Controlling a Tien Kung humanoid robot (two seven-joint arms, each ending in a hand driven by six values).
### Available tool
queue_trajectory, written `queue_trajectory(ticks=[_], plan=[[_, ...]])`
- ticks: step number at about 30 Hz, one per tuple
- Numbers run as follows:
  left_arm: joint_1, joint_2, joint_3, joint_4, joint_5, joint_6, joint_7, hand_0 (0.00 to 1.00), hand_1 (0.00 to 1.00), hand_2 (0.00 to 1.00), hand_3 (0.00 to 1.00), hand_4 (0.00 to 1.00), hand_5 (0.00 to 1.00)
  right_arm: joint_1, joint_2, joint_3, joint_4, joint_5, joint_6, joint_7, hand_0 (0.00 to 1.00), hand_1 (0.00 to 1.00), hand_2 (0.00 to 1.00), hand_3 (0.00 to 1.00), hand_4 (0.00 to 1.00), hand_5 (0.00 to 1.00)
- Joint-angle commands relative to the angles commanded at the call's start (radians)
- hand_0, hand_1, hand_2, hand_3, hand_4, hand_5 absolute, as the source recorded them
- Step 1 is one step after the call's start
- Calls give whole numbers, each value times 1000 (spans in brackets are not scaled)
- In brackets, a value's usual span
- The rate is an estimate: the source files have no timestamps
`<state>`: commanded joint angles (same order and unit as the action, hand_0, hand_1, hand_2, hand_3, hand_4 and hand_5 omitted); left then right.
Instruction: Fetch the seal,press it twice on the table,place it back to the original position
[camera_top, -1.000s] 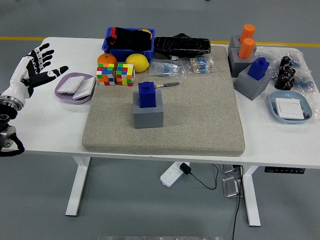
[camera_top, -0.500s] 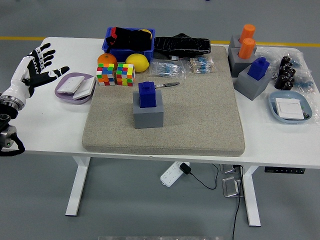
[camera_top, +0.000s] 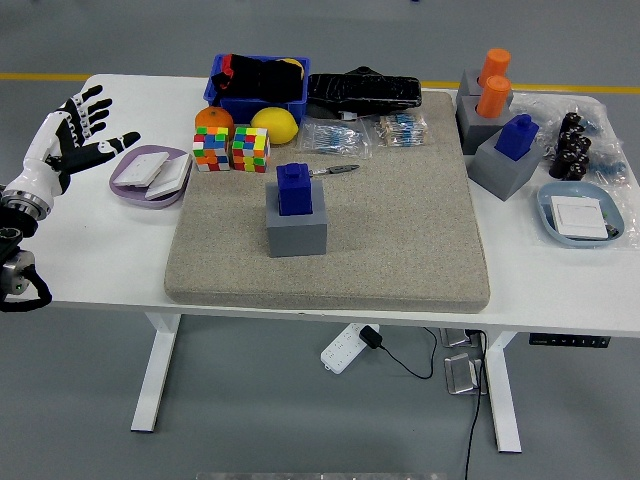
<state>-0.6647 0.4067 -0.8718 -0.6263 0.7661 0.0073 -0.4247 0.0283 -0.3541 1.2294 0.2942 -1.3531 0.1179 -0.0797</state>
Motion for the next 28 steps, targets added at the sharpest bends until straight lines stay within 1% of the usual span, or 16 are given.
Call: queue_trajectory(ticks=[28], plan=[[1,2,4,-6,-5,-1,1,875,908,885,931,998,192,0,-1,-1,1,2,-2,3,781,695,699,700,861,607]])
